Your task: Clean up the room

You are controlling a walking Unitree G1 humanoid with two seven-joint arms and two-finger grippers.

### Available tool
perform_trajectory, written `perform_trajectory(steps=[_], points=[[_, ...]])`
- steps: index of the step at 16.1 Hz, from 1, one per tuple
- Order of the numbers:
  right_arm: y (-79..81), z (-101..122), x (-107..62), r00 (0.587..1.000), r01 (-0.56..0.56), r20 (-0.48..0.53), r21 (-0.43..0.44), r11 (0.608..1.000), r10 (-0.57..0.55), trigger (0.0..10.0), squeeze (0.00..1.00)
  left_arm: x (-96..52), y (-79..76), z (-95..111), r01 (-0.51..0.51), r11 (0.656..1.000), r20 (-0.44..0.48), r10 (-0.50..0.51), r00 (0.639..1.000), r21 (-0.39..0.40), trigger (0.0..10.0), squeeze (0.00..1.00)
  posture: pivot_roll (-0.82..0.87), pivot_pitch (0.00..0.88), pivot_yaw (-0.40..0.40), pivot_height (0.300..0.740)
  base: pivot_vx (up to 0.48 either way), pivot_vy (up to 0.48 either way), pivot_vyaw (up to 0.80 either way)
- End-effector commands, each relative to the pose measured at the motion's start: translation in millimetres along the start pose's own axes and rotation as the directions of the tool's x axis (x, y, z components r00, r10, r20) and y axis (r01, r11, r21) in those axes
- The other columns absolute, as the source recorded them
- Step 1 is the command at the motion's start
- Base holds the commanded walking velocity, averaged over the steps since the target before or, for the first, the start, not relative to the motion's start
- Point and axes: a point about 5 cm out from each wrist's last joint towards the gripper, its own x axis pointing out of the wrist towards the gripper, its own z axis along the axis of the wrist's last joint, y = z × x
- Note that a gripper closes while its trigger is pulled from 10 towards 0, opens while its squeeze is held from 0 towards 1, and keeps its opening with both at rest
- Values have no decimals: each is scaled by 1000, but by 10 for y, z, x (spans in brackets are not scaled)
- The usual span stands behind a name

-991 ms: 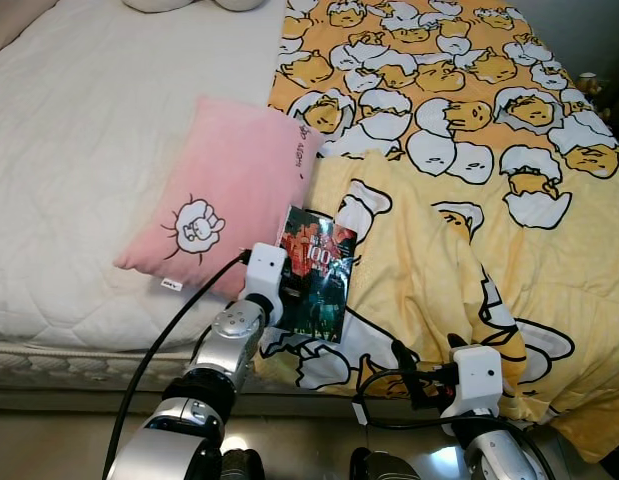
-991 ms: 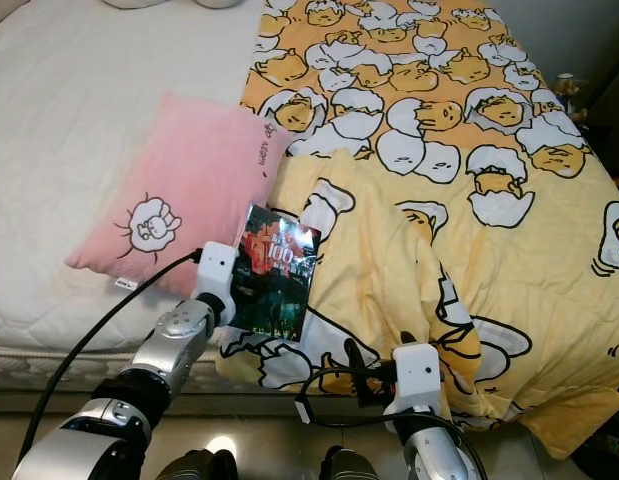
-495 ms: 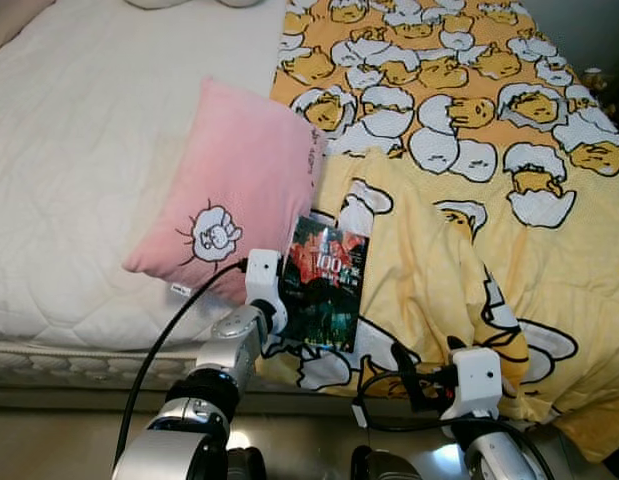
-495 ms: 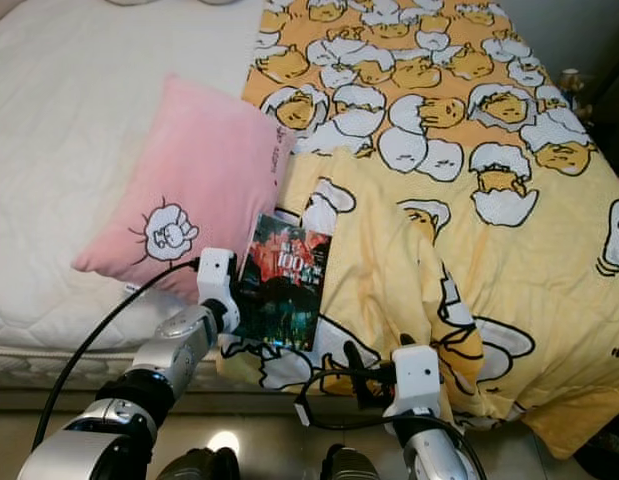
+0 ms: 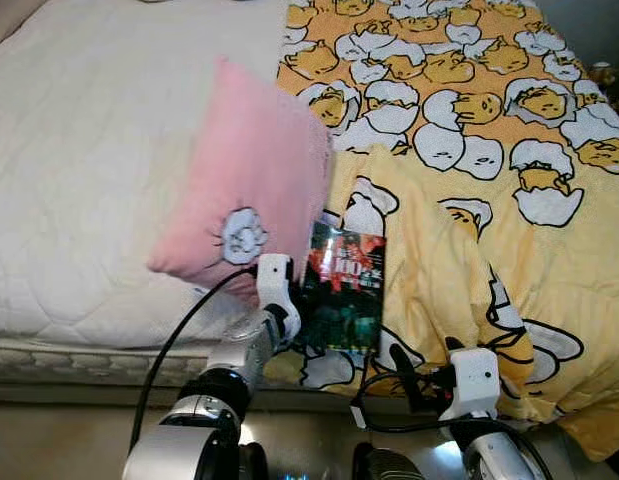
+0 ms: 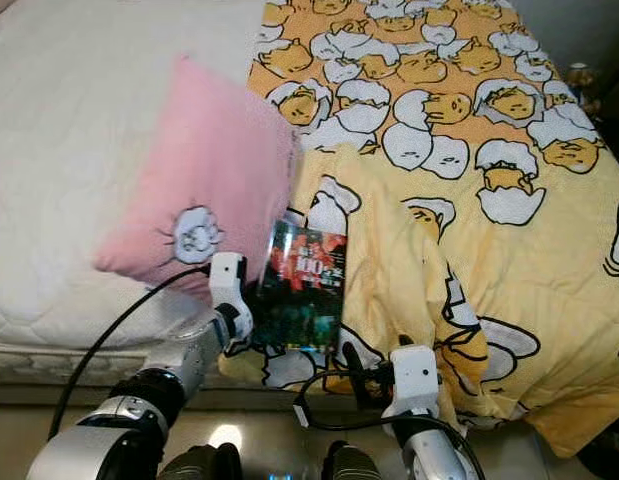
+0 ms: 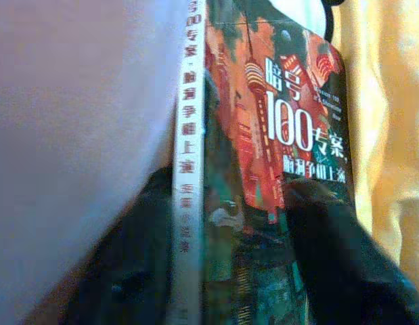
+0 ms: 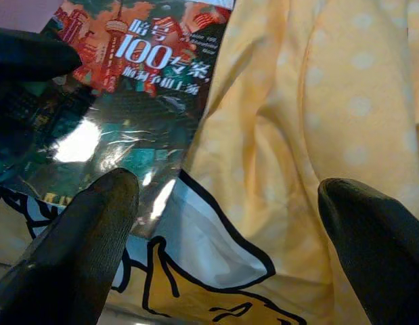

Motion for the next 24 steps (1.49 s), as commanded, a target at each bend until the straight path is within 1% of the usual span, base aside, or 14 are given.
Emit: perform_trajectory(steps=[1, 5, 8, 9, 10, 11, 13, 15, 18, 19, 20, 21, 23, 24], points=[[-6, -16, -28, 1000, 9, -14, -5, 1000, -9, 10000, 0, 45, -136, -108, 56, 998, -47, -57, 997, -27, 0, 0, -179, 174, 11, 740, 0, 0, 0], [-2, -18, -25, 1000, 9, -16, -4, 1000, -9, 10000, 0, 82, -206, -51, 88, 993, -8, -89, 996, -82, 0, 0, -178, 175, 12, 740, 0, 0, 0], [8, -18, -18, 1000, 6, -16, -5, 1000, -6, 10000, 0, 102, -104, 213, -16, 974, 130, 47, 990, -225, 0, 0, -173, 178, 12, 740, 0, 0, 0], [10, -19, -18, 1000, 6, -16, -5, 1000, -6, 10000, 0, 96, -65, 329, -45, 975, 182, 85, 980, -215, 0, 0, -172, 178, 13, 740, 0, 0, 0], [9, -22, -19, 1000, 7, -16, -5, 1000, -7, 10000, 0, 80, -31, 512, -84, 984, 261, 123, 957, -159, 0, 0, -172, 178, 13, 740, 0, 0, 0], [9, -27, -18, 1000, 7, -18, -6, 1000, -7, 10000, 0, 68, -43, 701, -128, 991, 332, 131, 934, -30, 0, 0, -168, 177, 13, 740, 0, 0, 0], [11, -27, -12, 1000, 6, -18, -8, 1000, -6, 10000, 0, 60, -99, 879, -172, 979, 392, 117, 912, 107, 0, 0, -166, 174, 12, 740, 0, 0, 0], [6, -8, 23, 1000, 3, -11, -10, 1000, -3, 10000, 0, 46, -208, 1026, -123, 978, 453, 35, 891, 166, 0, 0, -160, 160, 11, 740, 0, 0, 0], [-20, -3, 58, 1000, 0, -8, -16, 1000, 0, 10000, 0, 63, -238, 1021, -129, 970, 442, 26, 897, 205, 0, 0, -153, 148, 10, 740, 0, 0, 0], [-24, 1, 67, 1000, -2, -7, -20, 1000, 1, 10000, 0, 59, -221, 979, -174, 947, 428, 45, 902, 268, 8745, 0, -151, 143, 9, 740, 0, 0, 0], [-25, 2, 70, 1000, -4, -6, -23, 1000, 3, 10000, 0, 40, -171, 907, -239, 903, 415, 76, 907, 357, 10000, 800, -150, 141, 6, 740, 0, 0, 0], [-21, 1, 75, 1000, -5, -7, -26, 1000, 5, 10000, 0, 26, -135, 789, -247, 865, 381, 70, 922, 437, 10000, 1000, -152, 142, 5, 740, 0, 0, 0], [-29, 8, 84, 1000, -2, -6, -31, 1000, 2, 10000, 0, 12, -140, 780, -232, 880, 388, 60, 920, 415, 10000, 1000, -154, 146, 3, 740, 0, 0, 0], [-31, 38, 145, 1000, -1, -3, -41, 999, 1, 10000, 0, -21, -246, 911, -217, 872, 457, -8, 890, 439, 10000, 1000, -145, 149, 3, 740, 0, 0, 0]])
